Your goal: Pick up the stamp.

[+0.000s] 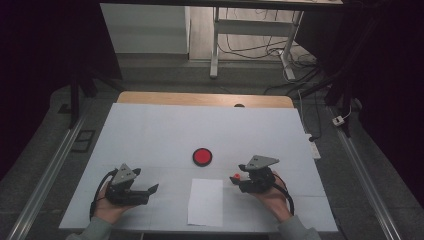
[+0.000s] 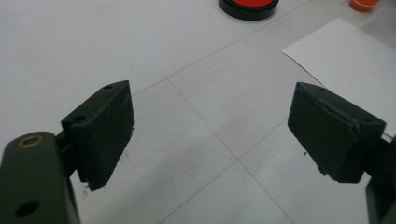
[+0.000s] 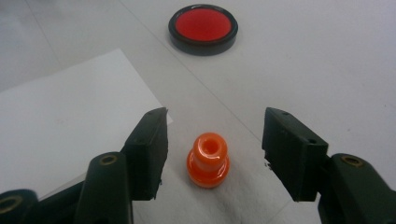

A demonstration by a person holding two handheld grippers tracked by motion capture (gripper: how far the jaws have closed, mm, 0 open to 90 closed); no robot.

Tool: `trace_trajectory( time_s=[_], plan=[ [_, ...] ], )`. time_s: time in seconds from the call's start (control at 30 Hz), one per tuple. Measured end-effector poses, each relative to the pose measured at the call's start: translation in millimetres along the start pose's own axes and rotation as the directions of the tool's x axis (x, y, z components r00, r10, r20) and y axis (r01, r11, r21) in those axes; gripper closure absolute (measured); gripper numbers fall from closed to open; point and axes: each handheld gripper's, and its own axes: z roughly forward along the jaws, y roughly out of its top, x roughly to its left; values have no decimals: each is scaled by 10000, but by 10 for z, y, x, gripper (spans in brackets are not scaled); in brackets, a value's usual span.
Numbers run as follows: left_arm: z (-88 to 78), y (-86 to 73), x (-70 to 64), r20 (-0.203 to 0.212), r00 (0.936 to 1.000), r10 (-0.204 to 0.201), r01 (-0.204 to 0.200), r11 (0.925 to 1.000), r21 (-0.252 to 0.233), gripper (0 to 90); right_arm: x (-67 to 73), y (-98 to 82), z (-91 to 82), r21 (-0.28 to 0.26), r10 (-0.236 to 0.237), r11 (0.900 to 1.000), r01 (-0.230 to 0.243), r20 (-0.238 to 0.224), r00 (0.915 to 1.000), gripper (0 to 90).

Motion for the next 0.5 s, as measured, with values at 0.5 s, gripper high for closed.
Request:
trace_trajectory(
  time_s=[0.5],
  plan=[
    [16,-12,13,19,10000,18,-18,9999,164,150,21,-28,51,291,-242,9993,244,-57,9997,608]
  ],
)
